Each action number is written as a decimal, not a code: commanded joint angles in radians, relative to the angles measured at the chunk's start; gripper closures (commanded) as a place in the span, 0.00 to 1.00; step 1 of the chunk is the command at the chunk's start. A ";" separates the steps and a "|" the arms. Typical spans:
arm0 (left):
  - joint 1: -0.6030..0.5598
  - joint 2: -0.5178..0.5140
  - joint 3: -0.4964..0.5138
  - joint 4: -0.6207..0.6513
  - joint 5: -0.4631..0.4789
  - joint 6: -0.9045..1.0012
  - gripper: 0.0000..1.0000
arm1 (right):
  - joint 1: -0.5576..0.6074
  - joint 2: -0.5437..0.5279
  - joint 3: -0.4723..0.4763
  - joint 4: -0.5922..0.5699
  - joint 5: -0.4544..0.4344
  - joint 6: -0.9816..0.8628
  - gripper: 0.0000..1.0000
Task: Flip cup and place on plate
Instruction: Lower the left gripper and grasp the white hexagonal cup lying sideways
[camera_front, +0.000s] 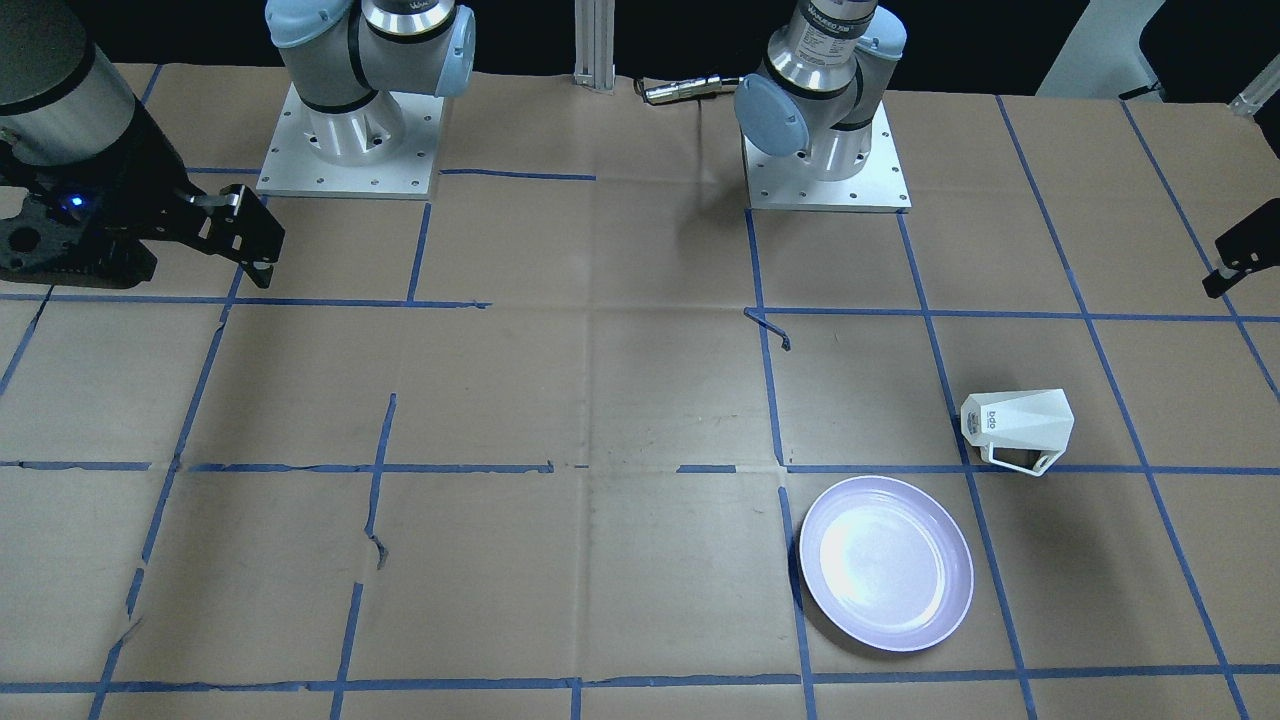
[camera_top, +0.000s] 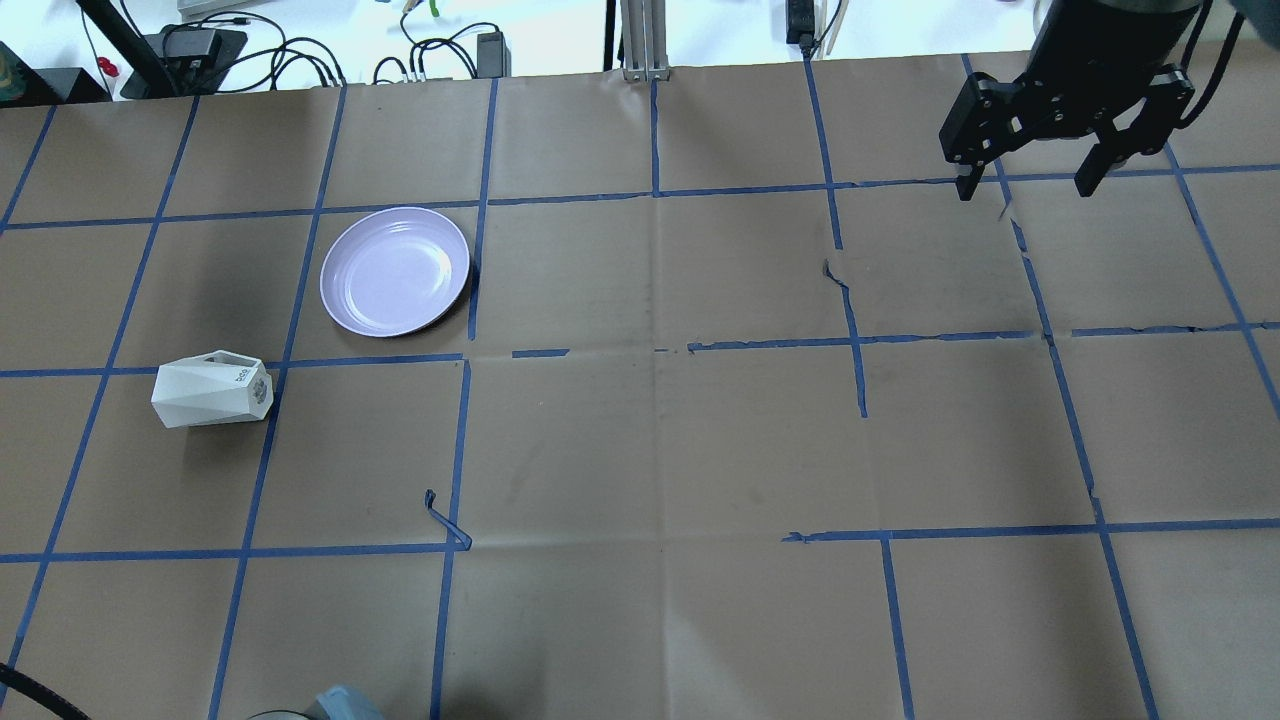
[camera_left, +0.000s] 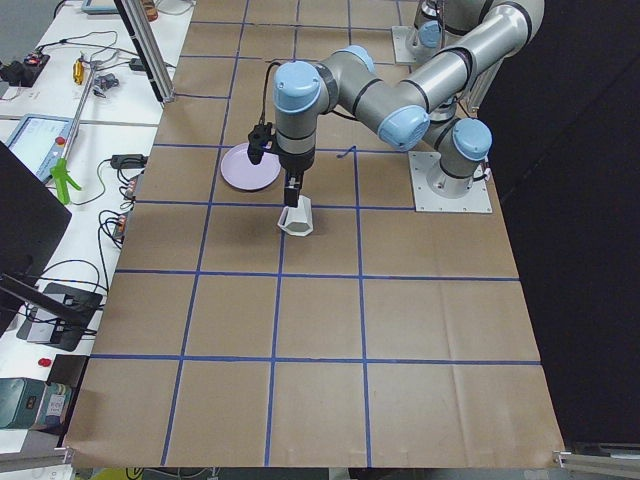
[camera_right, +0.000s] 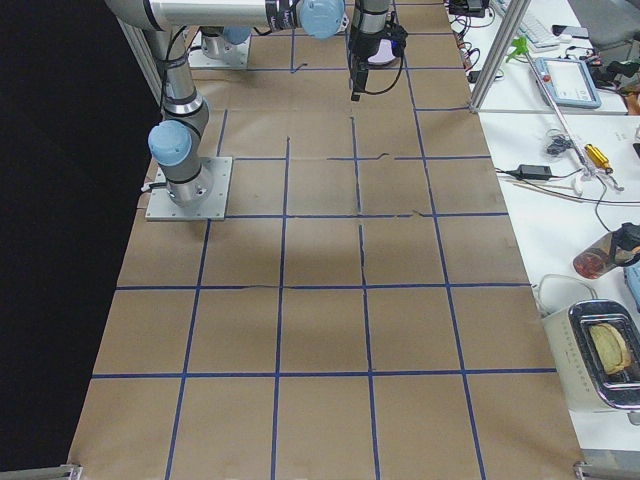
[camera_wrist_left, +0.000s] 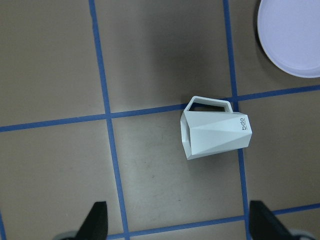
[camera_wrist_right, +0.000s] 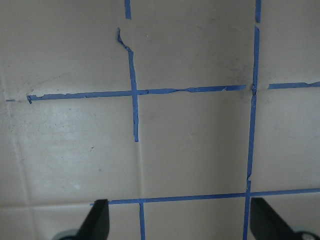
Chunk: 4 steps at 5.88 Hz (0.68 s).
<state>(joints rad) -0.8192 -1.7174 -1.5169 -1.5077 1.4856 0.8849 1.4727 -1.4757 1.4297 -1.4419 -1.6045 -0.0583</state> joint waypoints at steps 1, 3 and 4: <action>0.099 -0.139 0.003 -0.066 -0.229 0.087 0.01 | 0.000 0.000 0.000 0.000 0.000 0.000 0.00; 0.167 -0.310 0.006 -0.193 -0.439 0.246 0.01 | 0.000 0.000 0.000 0.000 0.000 0.000 0.00; 0.196 -0.403 0.007 -0.253 -0.474 0.356 0.01 | 0.000 0.000 0.000 0.000 0.000 0.000 0.00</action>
<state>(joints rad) -0.6495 -2.0341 -1.5112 -1.7042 1.0631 1.1423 1.4727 -1.4758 1.4296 -1.4420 -1.6045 -0.0583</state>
